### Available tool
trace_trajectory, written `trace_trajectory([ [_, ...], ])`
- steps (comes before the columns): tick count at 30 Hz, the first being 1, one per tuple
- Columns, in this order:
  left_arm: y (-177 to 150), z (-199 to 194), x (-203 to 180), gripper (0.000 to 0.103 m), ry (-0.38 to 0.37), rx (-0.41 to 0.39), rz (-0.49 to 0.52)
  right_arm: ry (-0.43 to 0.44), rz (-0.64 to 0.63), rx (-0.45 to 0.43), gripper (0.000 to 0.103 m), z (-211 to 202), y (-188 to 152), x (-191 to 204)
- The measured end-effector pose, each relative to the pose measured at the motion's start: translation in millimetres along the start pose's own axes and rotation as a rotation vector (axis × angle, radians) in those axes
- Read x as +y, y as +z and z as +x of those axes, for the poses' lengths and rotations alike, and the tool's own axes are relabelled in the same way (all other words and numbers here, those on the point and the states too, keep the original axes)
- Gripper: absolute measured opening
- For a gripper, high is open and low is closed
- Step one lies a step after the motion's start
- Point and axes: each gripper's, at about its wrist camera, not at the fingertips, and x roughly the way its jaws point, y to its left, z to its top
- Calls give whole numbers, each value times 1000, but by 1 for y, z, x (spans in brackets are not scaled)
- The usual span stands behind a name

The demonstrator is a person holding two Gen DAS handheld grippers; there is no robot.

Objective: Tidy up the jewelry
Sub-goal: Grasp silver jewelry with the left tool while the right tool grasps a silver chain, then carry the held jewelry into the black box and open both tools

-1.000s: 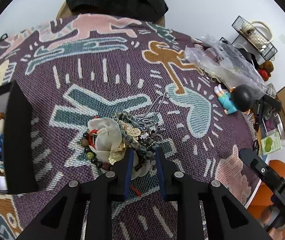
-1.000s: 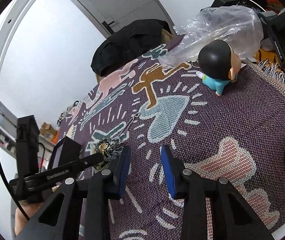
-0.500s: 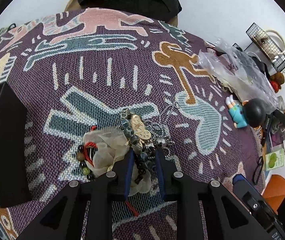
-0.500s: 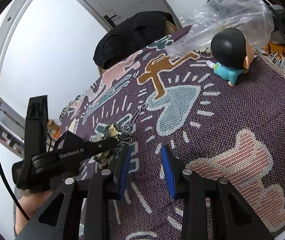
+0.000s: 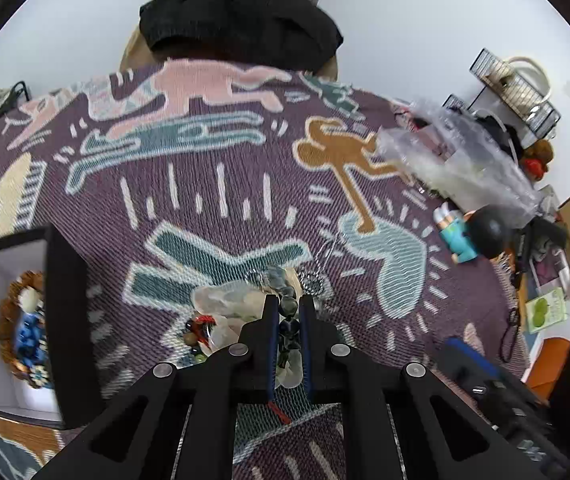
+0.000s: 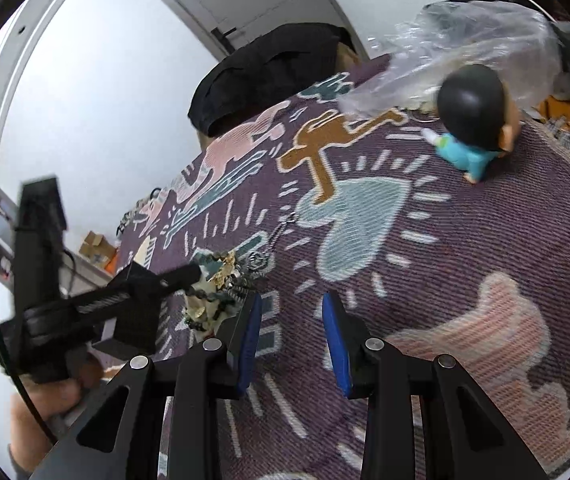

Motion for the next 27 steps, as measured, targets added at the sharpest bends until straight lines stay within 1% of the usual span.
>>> trace_trajectory([
  [4,4,-15,3,10,-28,-13,10,12,-32,29,34,14,5,18],
  [10,9,-36,2,10,-59,-52,27,50,-28,72,35,32,8,30],
  [11,11,-41,1,10,-74,-63,32,58,-24,82,36,34,8,30],
  [13,13,-50,0,10,-84,-81,44,79,-7,94,40,38,9,30],
  [14,15,-56,-2,10,-87,-95,52,92,3,96,44,38,8,29],
  [15,16,-60,-2,10,-86,-105,59,99,10,92,47,38,8,28],
  [22,23,-91,-8,10,-104,-155,85,98,-2,109,47,44,9,33],
  [27,27,-121,-13,10,-119,-204,106,96,-14,130,50,55,11,40],
])
